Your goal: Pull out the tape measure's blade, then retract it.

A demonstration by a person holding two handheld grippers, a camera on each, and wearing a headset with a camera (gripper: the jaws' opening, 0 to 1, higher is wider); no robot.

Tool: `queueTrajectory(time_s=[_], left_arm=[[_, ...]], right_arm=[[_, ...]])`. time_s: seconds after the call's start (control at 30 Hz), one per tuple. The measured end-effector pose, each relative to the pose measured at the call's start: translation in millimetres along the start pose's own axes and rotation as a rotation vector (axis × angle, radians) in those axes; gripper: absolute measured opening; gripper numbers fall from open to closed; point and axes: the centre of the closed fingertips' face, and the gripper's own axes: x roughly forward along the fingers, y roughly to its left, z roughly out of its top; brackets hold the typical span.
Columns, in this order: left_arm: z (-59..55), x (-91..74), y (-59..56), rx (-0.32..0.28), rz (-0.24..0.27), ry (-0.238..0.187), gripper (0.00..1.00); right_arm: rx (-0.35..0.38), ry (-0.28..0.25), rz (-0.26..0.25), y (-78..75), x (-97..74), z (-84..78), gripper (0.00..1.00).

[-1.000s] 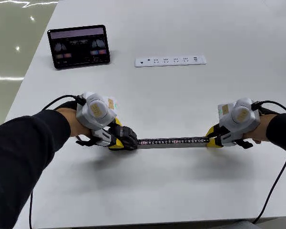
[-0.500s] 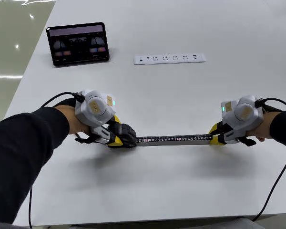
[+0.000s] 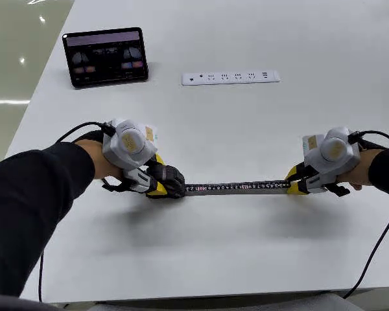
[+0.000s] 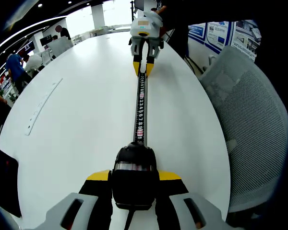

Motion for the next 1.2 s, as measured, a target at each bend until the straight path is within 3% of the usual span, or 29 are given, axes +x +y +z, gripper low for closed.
queueTrajectory(time_s=[0.97, 1.1, 1.17, 1.2], left_arm=[[0.6, 0.2, 0.6, 0.017, -0.005, 0.001, 0.31], [1.6, -0.4, 0.2, 0.045, -0.001, -0.014, 0.32], [2.4, -2.5, 1.6, 0.021, 0.002, -0.040, 0.32], [3.7, -5.0, 4.3, -0.039, 0.017, -0.064, 0.33]], right_arm=[[0.039, 0.014, 0.027, -1.7, 1.3, -1.2, 0.10], [0.000, 0.005, -0.006, -2.6, 1.4, 1.9, 0.12], [0.001, 0.011, -0.015, -2.4, -2.0, -2.3, 0.12], [0.021, 0.007, -0.026, -3.2, -2.2, -2.3, 0.13]])
